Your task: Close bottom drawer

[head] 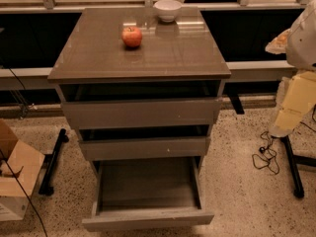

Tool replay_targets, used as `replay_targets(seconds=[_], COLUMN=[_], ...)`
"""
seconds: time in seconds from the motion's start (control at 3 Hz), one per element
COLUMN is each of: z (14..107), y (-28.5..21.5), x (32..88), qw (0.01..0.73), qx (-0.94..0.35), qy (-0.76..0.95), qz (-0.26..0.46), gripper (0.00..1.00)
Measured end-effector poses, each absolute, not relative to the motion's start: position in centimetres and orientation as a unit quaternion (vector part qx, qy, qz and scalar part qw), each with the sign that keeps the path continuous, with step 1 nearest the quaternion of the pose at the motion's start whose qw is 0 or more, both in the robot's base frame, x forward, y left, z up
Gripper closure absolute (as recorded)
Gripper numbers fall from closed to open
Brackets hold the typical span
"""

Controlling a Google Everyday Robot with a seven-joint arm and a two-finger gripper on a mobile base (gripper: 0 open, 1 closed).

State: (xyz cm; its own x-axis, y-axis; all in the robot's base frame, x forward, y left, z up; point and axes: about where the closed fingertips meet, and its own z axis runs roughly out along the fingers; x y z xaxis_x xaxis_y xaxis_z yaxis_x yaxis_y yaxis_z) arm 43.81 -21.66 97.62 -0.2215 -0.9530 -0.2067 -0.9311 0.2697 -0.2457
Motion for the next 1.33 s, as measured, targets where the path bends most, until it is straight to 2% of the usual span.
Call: replay_targets(seconds=[0.33, 1.0, 1.33], z=[97.6, 92.0, 83.6], y=[-21.7, -16.5, -12.1], x=[43.8, 42.5, 43.5], qw=[0.159, 0.227, 0.272], qx=[-0.603, -0.616, -0.606], qy=[0.781, 0.754, 0.737], qz=[-0.034, 0.031, 0.123], gripper=[0.0, 0.5, 0.81])
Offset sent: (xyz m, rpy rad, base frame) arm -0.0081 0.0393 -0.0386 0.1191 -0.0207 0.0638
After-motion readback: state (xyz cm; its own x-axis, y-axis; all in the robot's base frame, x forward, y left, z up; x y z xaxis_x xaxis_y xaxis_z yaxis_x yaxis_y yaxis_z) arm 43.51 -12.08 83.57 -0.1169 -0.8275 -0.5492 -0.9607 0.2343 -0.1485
